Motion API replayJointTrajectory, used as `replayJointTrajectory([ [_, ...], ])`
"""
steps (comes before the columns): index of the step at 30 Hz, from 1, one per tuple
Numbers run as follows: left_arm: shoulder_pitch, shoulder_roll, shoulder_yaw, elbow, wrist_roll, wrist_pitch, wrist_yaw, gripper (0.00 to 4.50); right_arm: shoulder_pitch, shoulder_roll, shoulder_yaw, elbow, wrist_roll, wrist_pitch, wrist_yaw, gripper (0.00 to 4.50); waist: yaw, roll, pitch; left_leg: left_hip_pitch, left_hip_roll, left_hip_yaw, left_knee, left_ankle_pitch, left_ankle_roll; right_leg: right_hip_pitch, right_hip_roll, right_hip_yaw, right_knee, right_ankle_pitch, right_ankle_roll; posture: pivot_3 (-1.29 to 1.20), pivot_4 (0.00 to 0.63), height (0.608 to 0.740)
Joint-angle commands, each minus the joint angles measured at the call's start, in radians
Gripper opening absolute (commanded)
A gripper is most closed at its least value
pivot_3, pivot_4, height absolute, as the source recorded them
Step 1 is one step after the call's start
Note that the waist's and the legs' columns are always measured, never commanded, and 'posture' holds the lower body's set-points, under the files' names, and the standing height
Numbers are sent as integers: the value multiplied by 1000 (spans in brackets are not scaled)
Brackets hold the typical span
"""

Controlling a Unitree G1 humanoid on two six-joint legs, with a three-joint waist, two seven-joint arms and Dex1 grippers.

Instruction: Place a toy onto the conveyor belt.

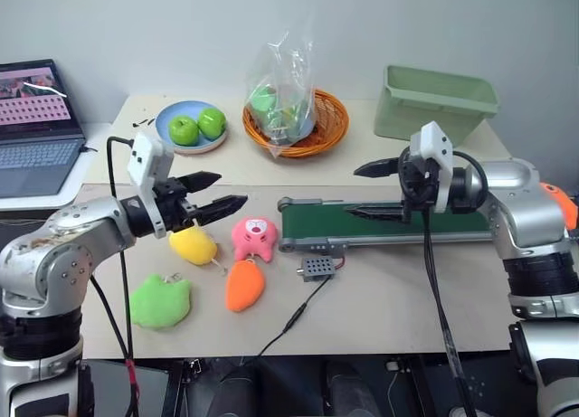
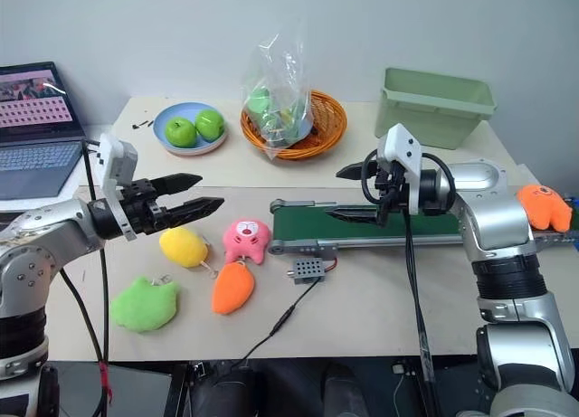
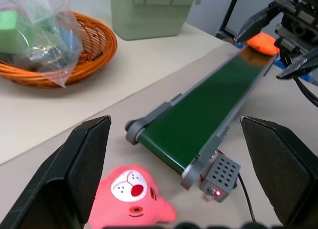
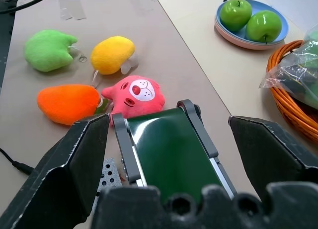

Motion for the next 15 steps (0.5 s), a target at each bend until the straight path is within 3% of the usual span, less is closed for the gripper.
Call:
replayJointTrajectory([
  [1,4,26,5,-42,3,-13,-3,4462,-11,0,-36,-33,24,1,-5,4500,1,0,0,0,0,0,0,0,0,0,0,0,0,0,0,0,150,740],
  [15,23,26,25,-76,-12,-19,29,4462,-14,7,-28,-30,30,1,-6,4500,1,0,0,0,0,0,0,0,0,0,0,0,-1,0,0,0,150,740],
])
